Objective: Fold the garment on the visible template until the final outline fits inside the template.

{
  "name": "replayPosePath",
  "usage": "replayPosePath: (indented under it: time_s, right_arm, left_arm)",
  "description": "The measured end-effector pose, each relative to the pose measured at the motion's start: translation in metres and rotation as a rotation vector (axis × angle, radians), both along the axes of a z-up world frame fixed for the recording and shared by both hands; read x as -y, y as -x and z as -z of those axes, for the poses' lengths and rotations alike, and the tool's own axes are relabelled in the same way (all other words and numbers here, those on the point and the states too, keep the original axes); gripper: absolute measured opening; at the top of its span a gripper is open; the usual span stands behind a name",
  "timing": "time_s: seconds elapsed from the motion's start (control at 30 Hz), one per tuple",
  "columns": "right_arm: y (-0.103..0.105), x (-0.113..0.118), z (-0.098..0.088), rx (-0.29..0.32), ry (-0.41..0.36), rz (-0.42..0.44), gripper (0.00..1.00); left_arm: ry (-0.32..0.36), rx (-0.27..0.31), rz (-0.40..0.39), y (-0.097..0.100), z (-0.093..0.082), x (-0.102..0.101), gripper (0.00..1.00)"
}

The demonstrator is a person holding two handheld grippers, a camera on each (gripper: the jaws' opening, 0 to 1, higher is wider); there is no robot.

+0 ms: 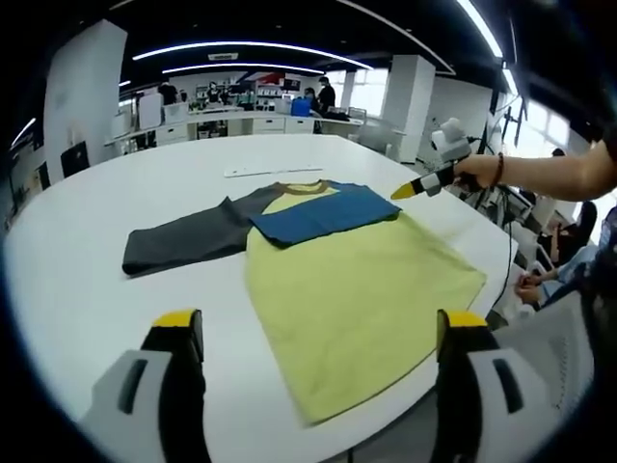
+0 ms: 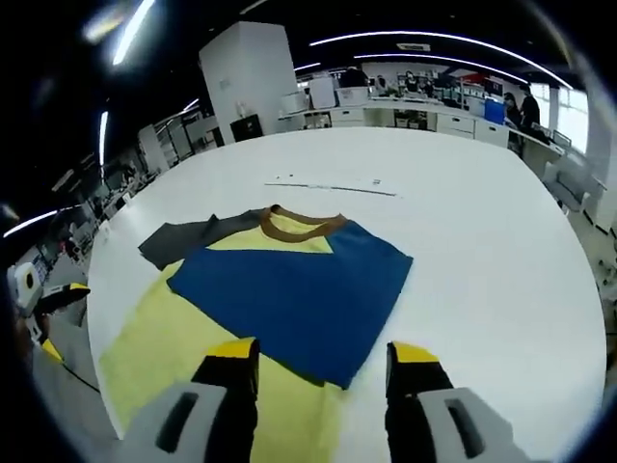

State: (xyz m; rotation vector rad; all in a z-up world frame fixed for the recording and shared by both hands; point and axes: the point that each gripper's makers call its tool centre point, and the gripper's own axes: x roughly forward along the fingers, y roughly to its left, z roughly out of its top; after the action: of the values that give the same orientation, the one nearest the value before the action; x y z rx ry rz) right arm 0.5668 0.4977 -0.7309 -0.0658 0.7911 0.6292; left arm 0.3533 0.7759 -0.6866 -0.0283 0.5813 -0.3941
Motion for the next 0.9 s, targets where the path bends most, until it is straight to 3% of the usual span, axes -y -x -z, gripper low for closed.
replayPosePath:
  time_s: [0.2, 0.57, 0.9]
  right_arm:
    - [0.005, 0.015, 0.007, 0.000, 0.004, -0.006, 0.29]
    - [0.009, 0.023, 0.025, -0.008, 0.018, -0.009, 0.17]
    - [0.006, 0.016, 0.032, 0.011, -0.006, 0.004, 0.08]
  left_arm:
    - [-0.001, -0.001, 0.003, -0.001, 0.000, 0.003, 0.97]
    - [-0.013, -0.009, -0.002, 0.000, 0.000, 0.002, 0.96]
    - [-0.027, -0.019, -0.007, 0.002, 0.002, -0.003, 0.95]
